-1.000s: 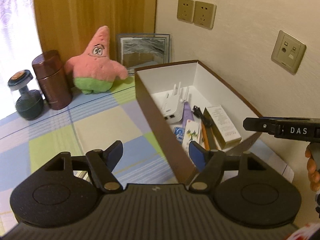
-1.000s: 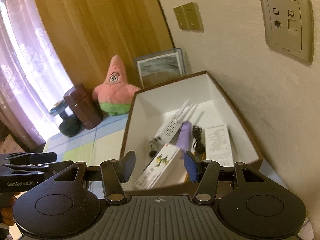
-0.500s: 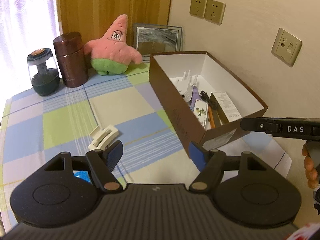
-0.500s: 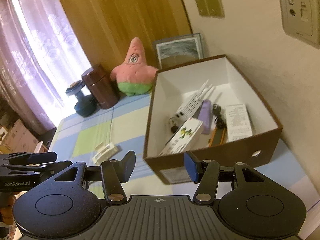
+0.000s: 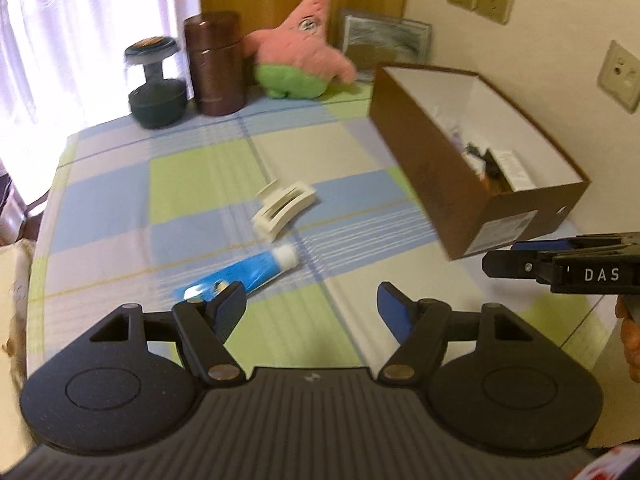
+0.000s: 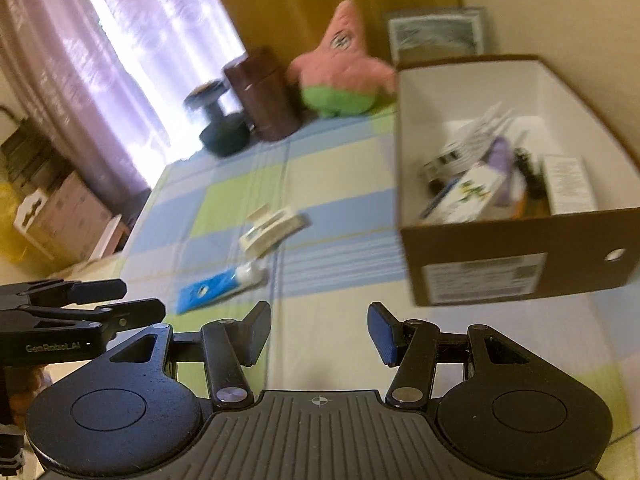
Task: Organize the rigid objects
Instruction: 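Withdraw both open grippers from the box back over the bed, then close the right gripper on the blue tube's cap end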
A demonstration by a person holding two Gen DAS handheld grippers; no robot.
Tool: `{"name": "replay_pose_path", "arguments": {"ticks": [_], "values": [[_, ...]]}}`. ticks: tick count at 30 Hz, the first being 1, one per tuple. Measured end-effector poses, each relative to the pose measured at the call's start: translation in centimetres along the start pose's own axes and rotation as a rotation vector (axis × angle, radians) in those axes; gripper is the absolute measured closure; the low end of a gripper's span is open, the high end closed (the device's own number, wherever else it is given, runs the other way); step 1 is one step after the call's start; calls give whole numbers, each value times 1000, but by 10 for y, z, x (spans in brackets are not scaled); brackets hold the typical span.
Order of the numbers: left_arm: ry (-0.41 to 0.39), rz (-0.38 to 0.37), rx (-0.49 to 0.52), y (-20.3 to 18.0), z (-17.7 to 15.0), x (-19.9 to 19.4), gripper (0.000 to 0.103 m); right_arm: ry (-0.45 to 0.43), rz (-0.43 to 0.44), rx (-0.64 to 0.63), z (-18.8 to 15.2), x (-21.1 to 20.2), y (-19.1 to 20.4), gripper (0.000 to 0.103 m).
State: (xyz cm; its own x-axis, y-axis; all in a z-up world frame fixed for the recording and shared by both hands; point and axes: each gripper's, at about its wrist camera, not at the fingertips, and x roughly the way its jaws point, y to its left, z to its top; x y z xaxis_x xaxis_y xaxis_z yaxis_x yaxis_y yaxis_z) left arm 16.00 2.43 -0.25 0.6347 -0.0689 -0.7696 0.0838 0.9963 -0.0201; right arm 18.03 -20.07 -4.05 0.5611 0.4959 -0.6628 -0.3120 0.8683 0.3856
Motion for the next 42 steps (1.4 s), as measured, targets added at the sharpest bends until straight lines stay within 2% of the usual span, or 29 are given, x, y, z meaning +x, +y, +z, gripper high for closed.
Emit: {"name": "replay_pose_path", "arguments": {"ticks": [10, 32, 42], "values": [[39, 61, -50, 32, -15, 15, 35, 75, 54, -100, -6, 49, 31, 52], [141, 131, -184, 105, -20, 77, 36, 135, 162, -317, 36, 177, 67, 52], [178, 155, -222, 126, -25, 91, 36, 191, 216, -478, 33, 221, 79, 52]]}}
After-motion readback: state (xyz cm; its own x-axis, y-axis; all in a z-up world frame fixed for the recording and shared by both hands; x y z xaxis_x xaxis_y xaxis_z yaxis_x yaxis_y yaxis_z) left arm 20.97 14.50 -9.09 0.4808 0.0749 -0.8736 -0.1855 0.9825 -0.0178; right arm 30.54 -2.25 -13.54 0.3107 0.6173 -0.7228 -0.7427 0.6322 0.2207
